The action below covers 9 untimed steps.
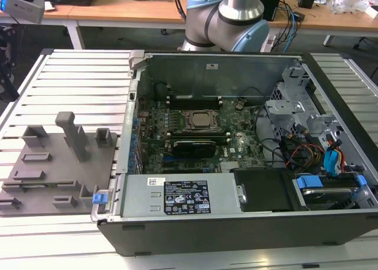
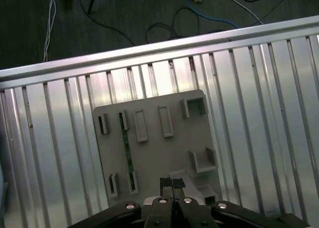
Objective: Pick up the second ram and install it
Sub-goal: 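Pick up the second ram and move it above second insertion slot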
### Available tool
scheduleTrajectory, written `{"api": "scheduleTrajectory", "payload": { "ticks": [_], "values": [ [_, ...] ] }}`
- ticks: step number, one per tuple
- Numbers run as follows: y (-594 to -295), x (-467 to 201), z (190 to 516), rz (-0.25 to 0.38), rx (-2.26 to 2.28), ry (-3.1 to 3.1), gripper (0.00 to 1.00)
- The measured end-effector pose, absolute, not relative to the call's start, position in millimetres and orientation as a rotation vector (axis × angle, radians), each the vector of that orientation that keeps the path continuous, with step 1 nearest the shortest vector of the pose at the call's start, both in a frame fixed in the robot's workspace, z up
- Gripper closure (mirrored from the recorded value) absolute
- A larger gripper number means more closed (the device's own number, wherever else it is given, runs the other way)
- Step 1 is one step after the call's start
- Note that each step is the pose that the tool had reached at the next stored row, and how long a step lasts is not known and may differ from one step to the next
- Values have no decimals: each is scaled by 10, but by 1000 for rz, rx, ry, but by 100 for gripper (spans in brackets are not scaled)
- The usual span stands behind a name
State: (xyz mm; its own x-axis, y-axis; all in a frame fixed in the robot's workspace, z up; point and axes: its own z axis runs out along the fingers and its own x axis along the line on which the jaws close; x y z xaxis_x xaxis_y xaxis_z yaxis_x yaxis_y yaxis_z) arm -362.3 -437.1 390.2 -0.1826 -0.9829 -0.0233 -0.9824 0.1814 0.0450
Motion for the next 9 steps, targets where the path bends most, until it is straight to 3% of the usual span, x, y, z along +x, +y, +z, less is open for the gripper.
{"api": "scheduleTrajectory", "payload": {
  "ticks": [2,9],
  "values": [
    [-4371,-3623,3902,-77,2001,-2406,70],
    [-4377,-3623,3861,-77,2005,-2403,70]
  ]
}}
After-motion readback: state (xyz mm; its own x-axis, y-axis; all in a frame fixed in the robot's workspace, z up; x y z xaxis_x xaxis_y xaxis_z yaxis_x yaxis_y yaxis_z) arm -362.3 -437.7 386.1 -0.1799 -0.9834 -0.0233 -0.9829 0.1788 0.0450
